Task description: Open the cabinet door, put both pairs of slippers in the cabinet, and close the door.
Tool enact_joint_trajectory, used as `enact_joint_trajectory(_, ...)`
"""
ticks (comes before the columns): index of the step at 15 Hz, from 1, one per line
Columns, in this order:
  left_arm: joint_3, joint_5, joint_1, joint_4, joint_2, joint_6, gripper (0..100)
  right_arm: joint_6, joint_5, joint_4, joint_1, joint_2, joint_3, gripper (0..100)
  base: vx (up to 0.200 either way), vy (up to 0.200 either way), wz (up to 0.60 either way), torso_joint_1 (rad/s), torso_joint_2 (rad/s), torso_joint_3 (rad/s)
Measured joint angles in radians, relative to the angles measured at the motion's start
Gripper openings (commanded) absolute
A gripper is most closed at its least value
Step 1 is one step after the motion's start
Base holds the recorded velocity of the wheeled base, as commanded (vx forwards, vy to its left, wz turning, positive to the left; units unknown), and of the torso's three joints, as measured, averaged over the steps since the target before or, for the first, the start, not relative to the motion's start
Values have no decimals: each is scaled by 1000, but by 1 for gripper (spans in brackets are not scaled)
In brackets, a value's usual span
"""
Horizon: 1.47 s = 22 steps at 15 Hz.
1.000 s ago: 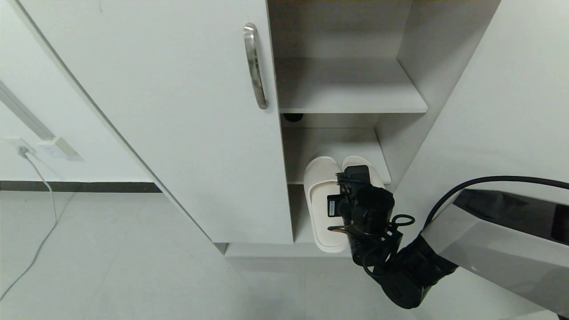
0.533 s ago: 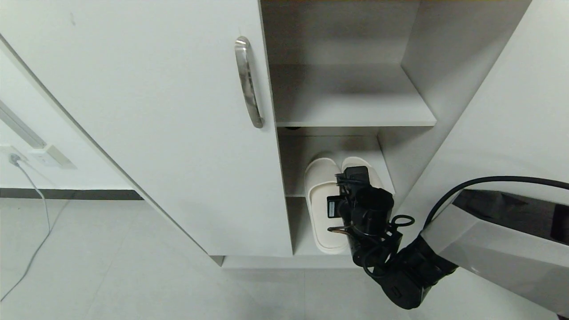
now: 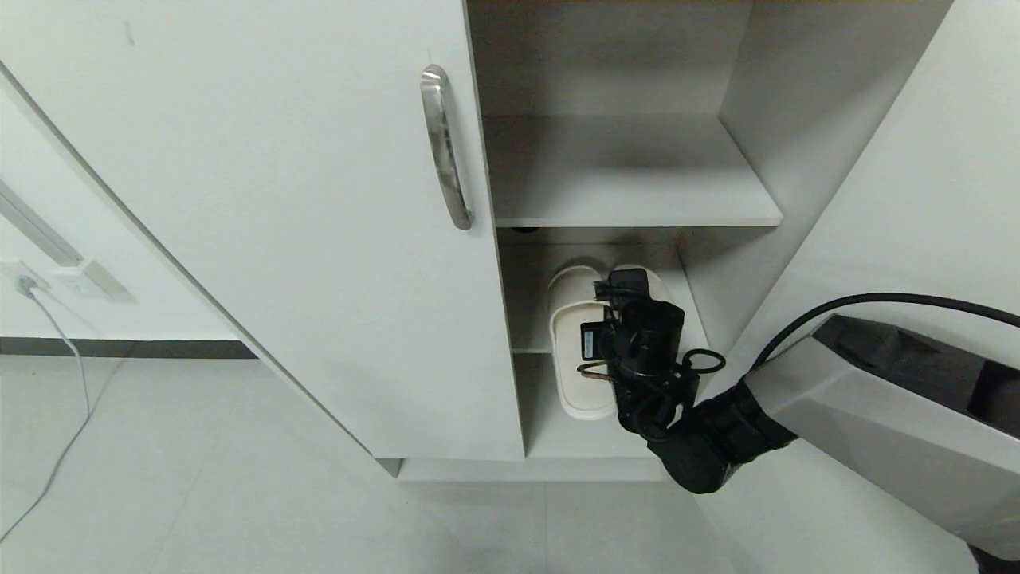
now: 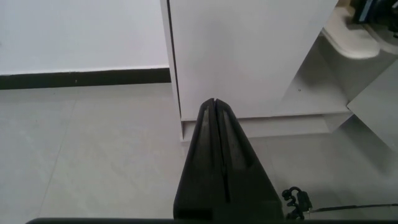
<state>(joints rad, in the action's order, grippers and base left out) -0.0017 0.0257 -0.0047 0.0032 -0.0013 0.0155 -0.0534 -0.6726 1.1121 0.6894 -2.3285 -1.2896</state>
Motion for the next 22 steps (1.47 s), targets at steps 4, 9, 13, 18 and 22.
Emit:
enact_joint_trajectory(4, 0, 0, 0, 0, 0, 0, 0, 1, 2, -116, -32, -49, -158, 0, 0, 0, 0, 0, 0, 0)
enact_joint_trajectory(9, 0, 0, 0, 0, 0, 0, 0, 1, 23, -239, -63, -87, -344, 0, 0, 0, 0, 0, 0, 0)
enact_joint_trajectory(13, 0, 0, 0, 0, 0, 0, 0, 1, 31, -294, -82, -129, -449, 0, 0, 0, 0, 0, 0, 0)
enact_joint_trajectory(18, 0, 0, 0, 0, 0, 0, 0, 1, 44, -304, -94, -172, -489, 0, 0, 0, 0, 0, 0, 0)
enact_joint_trajectory(22, 0, 0, 0, 0, 0, 0, 0, 1, 44, -304, -96, -189, -500, 0, 0, 0, 0, 0, 0, 0)
